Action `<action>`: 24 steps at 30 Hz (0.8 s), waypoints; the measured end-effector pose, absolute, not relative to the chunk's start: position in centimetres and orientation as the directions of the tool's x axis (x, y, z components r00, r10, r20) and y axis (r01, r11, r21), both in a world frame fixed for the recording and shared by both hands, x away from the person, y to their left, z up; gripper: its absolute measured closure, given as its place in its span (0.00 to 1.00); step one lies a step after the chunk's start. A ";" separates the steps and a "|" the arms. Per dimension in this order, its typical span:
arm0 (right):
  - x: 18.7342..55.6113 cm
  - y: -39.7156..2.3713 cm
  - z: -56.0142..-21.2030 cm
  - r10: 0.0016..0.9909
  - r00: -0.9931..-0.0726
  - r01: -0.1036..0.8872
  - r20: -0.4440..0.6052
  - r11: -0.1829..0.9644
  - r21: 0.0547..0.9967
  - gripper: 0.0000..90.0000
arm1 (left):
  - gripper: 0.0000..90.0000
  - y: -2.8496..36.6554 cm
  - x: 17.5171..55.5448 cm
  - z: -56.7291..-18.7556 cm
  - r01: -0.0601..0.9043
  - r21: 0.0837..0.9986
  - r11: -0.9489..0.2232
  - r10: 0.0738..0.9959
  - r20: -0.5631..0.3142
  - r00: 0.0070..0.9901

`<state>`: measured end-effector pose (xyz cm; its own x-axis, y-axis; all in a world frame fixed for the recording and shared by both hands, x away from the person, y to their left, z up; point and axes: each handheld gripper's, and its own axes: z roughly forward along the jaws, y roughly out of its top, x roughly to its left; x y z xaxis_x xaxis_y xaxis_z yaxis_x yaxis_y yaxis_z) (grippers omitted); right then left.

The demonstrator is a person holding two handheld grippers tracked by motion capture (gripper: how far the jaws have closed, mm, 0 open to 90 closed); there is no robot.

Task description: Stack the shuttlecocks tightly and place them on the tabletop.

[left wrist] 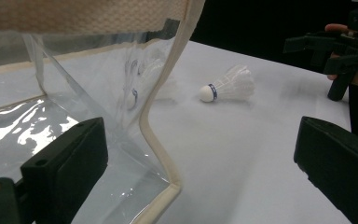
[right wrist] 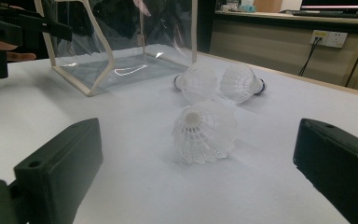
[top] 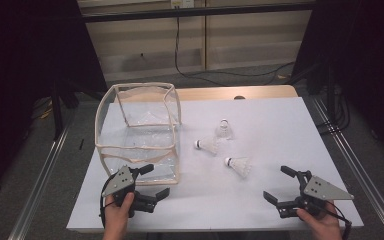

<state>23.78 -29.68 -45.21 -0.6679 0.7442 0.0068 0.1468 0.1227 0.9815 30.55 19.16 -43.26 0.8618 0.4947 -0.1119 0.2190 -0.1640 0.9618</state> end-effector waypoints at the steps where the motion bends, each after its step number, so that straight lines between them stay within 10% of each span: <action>1: 23.8 -29.7 -45.2 0.744 -0.668 0.147 0.008 0.122 0.982 0.01 | 0.03 19.2 30.5 -43.2 0.219 0.962 -0.162 0.495 -0.113 0.861; 24: 24.4 -29.6 -44.9 0.766 -0.643 0.179 0.031 0.110 0.978 0.01 | 0.03 21.0 30.4 -43.3 0.187 0.973 -0.135 0.510 -0.094 0.855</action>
<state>24.44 -29.64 -44.93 -0.6427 0.7655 0.0309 0.1786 0.1105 0.9777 30.35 20.95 -43.26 0.8548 0.5105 -0.0935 0.1873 -0.1354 0.9729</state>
